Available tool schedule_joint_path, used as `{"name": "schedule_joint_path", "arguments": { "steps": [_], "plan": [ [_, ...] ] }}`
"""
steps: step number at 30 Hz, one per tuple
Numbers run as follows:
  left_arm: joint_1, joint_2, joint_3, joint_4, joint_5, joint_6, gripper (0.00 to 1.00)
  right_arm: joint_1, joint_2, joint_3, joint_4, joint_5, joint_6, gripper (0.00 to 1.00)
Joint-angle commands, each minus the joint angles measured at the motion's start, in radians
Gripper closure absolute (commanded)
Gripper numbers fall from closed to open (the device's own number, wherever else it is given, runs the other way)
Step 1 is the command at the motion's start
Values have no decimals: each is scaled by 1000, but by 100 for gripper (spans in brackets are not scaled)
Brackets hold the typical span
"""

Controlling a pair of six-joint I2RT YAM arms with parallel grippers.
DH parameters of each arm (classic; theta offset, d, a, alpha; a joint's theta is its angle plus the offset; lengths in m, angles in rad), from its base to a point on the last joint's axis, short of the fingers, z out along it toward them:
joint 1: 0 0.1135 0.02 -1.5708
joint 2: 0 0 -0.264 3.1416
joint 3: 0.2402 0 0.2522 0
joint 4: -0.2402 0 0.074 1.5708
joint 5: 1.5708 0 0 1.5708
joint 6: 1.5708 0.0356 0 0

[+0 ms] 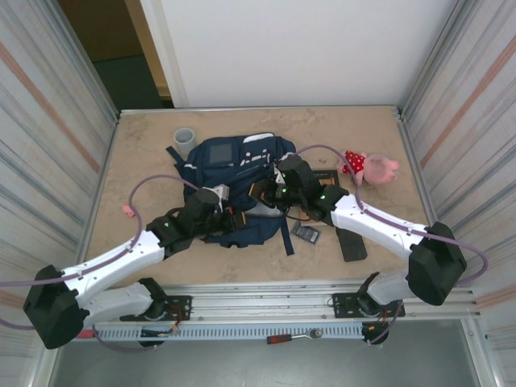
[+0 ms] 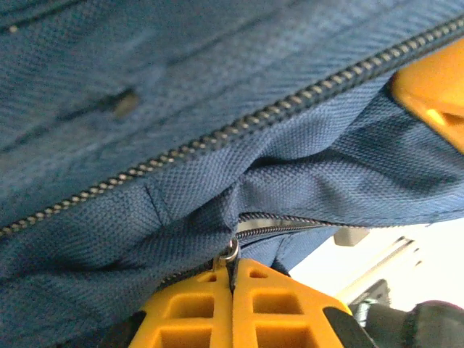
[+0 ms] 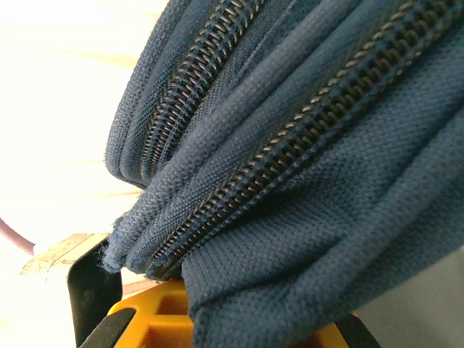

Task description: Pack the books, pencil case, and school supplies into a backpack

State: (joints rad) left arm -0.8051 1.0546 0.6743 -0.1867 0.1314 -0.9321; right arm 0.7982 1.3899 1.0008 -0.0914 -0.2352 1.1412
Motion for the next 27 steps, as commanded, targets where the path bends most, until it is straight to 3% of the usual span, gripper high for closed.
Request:
{"name": "schedule_joint_path", "arguments": {
  "steps": [1,5,6,9,11,12,15,17,19,27],
  "plan": [
    [3,-31,-22,207,58,-124,100,24,4,3,45,-8,-59,100],
    [22,-70,-66,225,105,-153,100,6,-6,-12,38,-19,-67,100],
    [28,-82,-83,236,119,-166,100,4,-8,-17,42,-21,-66,96],
    [38,-113,-115,256,138,-178,100,7,-5,-37,96,-37,-34,69],
    [41,-125,-118,255,152,-165,100,10,10,-52,141,-46,-7,66],
    [47,-127,-116,248,160,-152,100,12,17,-60,155,-48,5,67],
    [61,-140,-91,146,151,-94,100,-1,17,-64,152,-46,8,90],
    [69,-153,-58,13,105,-39,100,-13,0,-59,129,-50,-11,98],
    [83,-172,-33,-109,64,15,100,-31,-24,-43,75,-59,-44,100],
    [142,-225,7,-325,-30,163,100,-94,-67,-25,-64,-135,-129,100]
  ]
}}
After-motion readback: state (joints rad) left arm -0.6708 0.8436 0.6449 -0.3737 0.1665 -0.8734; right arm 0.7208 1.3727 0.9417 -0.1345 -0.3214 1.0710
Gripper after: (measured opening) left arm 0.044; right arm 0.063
